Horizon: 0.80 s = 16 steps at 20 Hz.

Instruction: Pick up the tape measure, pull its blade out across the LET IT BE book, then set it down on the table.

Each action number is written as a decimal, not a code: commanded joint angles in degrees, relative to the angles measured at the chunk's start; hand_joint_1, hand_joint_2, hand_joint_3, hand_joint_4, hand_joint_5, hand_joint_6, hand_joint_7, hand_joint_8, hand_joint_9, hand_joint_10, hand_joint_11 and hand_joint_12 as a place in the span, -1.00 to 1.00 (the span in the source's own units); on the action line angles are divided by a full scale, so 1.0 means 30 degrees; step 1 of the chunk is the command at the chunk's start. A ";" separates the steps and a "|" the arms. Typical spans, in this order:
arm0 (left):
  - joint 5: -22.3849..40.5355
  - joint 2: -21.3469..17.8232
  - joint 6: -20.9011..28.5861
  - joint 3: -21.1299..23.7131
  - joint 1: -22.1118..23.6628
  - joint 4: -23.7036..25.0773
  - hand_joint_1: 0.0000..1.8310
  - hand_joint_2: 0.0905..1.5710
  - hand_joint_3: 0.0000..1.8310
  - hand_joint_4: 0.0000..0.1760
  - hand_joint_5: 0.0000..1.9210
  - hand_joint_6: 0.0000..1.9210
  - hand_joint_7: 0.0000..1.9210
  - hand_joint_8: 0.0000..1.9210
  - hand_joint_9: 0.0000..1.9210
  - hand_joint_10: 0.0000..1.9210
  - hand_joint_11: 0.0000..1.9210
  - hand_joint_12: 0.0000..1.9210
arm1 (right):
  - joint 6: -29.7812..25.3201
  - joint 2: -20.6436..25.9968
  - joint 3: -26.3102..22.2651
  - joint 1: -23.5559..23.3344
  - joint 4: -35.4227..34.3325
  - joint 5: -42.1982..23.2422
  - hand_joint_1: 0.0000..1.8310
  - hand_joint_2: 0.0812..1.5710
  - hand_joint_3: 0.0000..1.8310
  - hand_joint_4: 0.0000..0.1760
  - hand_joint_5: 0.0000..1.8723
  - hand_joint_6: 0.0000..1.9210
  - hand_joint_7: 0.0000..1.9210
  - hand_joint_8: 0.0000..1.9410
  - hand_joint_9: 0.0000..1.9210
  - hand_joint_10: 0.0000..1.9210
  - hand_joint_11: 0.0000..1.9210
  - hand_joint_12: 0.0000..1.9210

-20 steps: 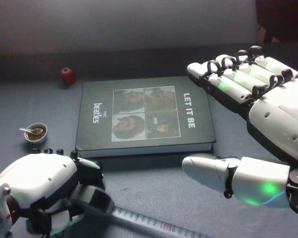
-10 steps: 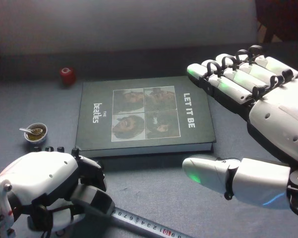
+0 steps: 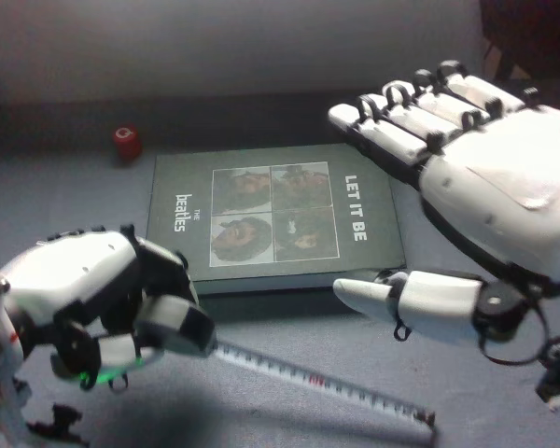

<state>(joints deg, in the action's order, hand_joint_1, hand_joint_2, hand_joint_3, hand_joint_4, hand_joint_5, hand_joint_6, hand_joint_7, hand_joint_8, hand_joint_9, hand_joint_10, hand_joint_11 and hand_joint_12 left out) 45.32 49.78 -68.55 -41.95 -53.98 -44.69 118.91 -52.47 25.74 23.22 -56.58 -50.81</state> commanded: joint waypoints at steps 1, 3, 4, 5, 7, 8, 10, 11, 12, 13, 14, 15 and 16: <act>0.1511 -0.0224 0.0004 0.0039 0.0377 0.0421 0.51 0.38 -1.00 -1.00 0.01 -0.21 0.05 0.03 -0.09 0.37 -0.14 0.23 | 0.0832 -0.0219 0.0010 -0.0533 0.0112 -0.2241 -0.25 0.33 -1.00 -1.00 -0.83 -0.99 -0.83 -1.00 -0.87 -1.00 -1.00 -0.26; 0.1047 -0.0533 0.0004 0.0123 0.0941 -0.0066 0.51 0.38 -1.00 -1.00 0.02 -0.21 0.05 0.04 -0.09 0.38 -0.14 0.23 | 0.2087 -0.1017 0.0266 -0.1444 -0.1153 -0.2299 -0.10 0.31 -1.00 -1.00 -0.78 -0.98 -0.78 -0.98 -0.82 -0.98 -1.00 -0.19; 0.0938 -0.0606 -0.0027 0.0152 0.1078 -0.0311 0.51 0.37 -1.00 -1.00 0.04 -0.24 0.05 0.03 -0.09 0.37 -0.14 0.22 | 0.2370 -0.1277 0.0401 -0.1664 -0.1231 -0.2247 -0.04 0.29 -1.00 -1.00 -0.72 -0.98 -0.73 -0.99 -0.77 -0.98 -1.00 -0.17; 0.0747 -0.0791 -0.0256 0.0230 0.1489 -0.0935 0.51 0.37 -1.00 -1.00 0.04 -0.24 0.05 0.03 -0.09 0.37 -0.14 0.22 | 0.2616 -0.1718 0.0634 -0.1798 -0.1254 -0.2295 0.02 0.29 -1.00 -1.00 -0.68 -0.98 -0.68 -0.99 -0.73 -0.98 -1.00 -0.14; 0.0266 -0.1148 -0.1404 0.0335 0.2512 -0.2648 0.51 0.37 -1.00 -1.00 0.04 -0.24 0.05 0.03 -0.08 0.36 -0.12 0.23 | 0.2672 -0.2295 0.1032 -0.1530 -0.1263 -0.2717 0.13 0.35 -1.00 -1.00 -0.59 -0.98 -0.55 -0.99 -0.62 -0.97 -1.00 0.03; -0.0032 -0.1238 -0.1986 0.0331 0.2870 -0.3323 0.51 0.37 -1.00 -1.00 0.04 -0.24 0.05 0.03 -0.08 0.36 -0.12 0.23 | 0.2672 -0.2431 0.1125 -0.1421 -0.1261 -0.2778 0.17 0.36 -0.99 -1.00 -0.56 -0.98 -0.52 -0.99 -0.58 -0.97 -1.00 0.09; -0.0689 -0.1360 -0.3209 0.0167 0.4025 -0.4866 0.51 0.38 -1.00 -1.00 0.02 -0.23 0.05 0.03 -0.08 0.36 -0.10 0.22 | 0.2691 -0.2824 0.1351 -0.1358 -0.1472 -0.3003 0.20 0.37 -1.00 -1.00 -0.50 -0.98 -0.44 -0.99 -0.48 -0.96 -0.96 0.24; -0.0987 -0.1371 -0.3808 0.0054 0.4621 -0.5595 0.51 0.38 -1.00 -1.00 0.02 -0.22 0.05 0.04 -0.07 0.36 -0.10 0.21 | 0.2815 -0.2998 0.1402 -0.1492 -0.1934 -0.3238 0.20 0.37 -1.00 -1.00 -0.48 -0.98 -0.40 -0.98 -0.43 -0.95 -0.93 0.27; -0.1446 -0.1404 -0.4809 -0.0039 0.5316 -0.6417 0.51 0.38 -1.00 -1.00 0.02 -0.22 0.05 0.04 -0.07 0.36 -0.10 0.21 | 0.3029 -0.3103 0.1433 -0.1744 -0.2692 -0.3341 0.20 0.37 -1.00 -1.00 -0.41 -0.98 -0.33 -0.98 -0.37 -0.94 -0.86 0.29; -0.2013 -0.1433 -0.6150 -0.0125 0.5960 -0.7404 0.51 0.38 -1.00 -1.00 0.02 -0.22 0.05 0.04 -0.08 0.36 -0.10 0.21 | 0.3180 -0.3164 0.1469 -0.1967 -0.3322 -0.3364 0.21 0.38 -1.00 -1.00 -0.38 -0.97 -0.31 -0.98 -0.34 -0.93 -0.82 0.32; -0.2570 -0.1423 -0.7985 -0.0291 0.6819 -0.8718 0.51 0.37 -1.00 -1.00 0.03 -0.24 0.06 0.03 -0.08 0.36 -0.10 0.20 | 0.3202 -0.3231 0.1557 -0.2115 -0.3471 -0.3363 0.21 0.38 -1.00 -1.00 -0.36 -0.97 -0.29 -0.97 -0.32 -0.93 -0.79 0.33; -0.2693 -0.1381 -0.8917 -0.0406 0.7364 -0.9442 0.51 0.37 -1.00 -1.00 0.03 -0.24 0.07 0.02 -0.08 0.36 -0.11 0.20 | 0.3204 -0.3286 0.1645 -0.2143 -0.3460 -0.3363 0.22 0.38 -1.00 -1.00 -0.35 -0.97 -0.28 -0.97 -0.30 -0.92 -0.79 0.33; -0.2656 -0.1318 -0.9740 -0.0574 0.7915 -1.0254 0.51 0.37 -1.00 -1.00 0.03 -0.24 0.06 0.03 -0.08 0.35 -0.11 0.20 | 0.3204 -0.3393 0.1809 -0.2143 -0.3427 -0.3370 0.22 0.38 -1.00 -1.00 -0.32 -0.96 -0.25 -0.96 -0.27 -0.91 -0.78 0.33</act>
<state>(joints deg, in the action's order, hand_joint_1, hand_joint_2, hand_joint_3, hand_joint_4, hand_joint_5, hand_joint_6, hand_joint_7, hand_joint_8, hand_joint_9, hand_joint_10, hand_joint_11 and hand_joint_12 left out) 34.15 45.98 -98.32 -43.57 -30.30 -78.24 128.49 -62.94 31.42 17.85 -72.03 -57.89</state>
